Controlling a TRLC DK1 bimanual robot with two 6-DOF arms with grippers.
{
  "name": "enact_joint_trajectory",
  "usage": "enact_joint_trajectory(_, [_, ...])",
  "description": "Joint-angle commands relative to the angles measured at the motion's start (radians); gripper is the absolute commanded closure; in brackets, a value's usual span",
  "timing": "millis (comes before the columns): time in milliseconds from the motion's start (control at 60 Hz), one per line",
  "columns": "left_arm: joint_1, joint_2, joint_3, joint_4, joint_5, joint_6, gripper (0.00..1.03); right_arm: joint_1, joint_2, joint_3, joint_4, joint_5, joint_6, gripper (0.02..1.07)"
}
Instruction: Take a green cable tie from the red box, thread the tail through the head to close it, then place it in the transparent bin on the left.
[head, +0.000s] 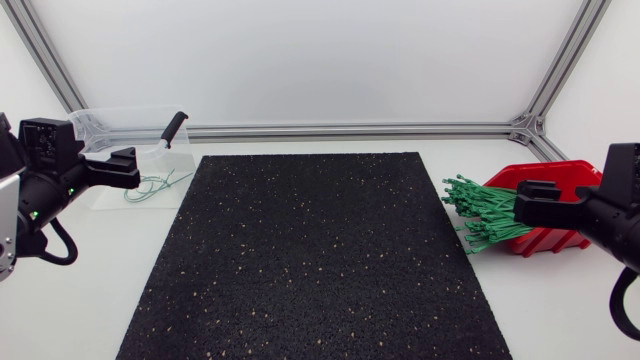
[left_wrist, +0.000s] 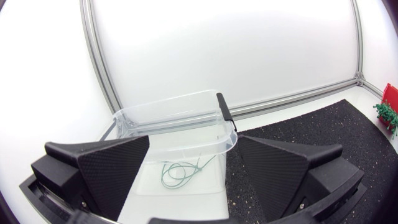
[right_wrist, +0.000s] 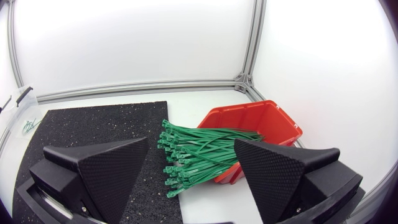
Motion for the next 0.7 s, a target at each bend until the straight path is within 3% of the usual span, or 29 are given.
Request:
enact_joint_trajectory(0, [-0.004,-0.064,-0.070,0.028,0.001,-0.019,0.04,-0.037,-0.025,-0.040,0.025,-0.020,-0.037,0.07])
enact_joint_trajectory(683, [0.001,-0.593,-0.409,-0.001,0.069,-0.061,0.04,-0.123,-0.332,-0.320,0.225,-0.182,-0.094,0.07])
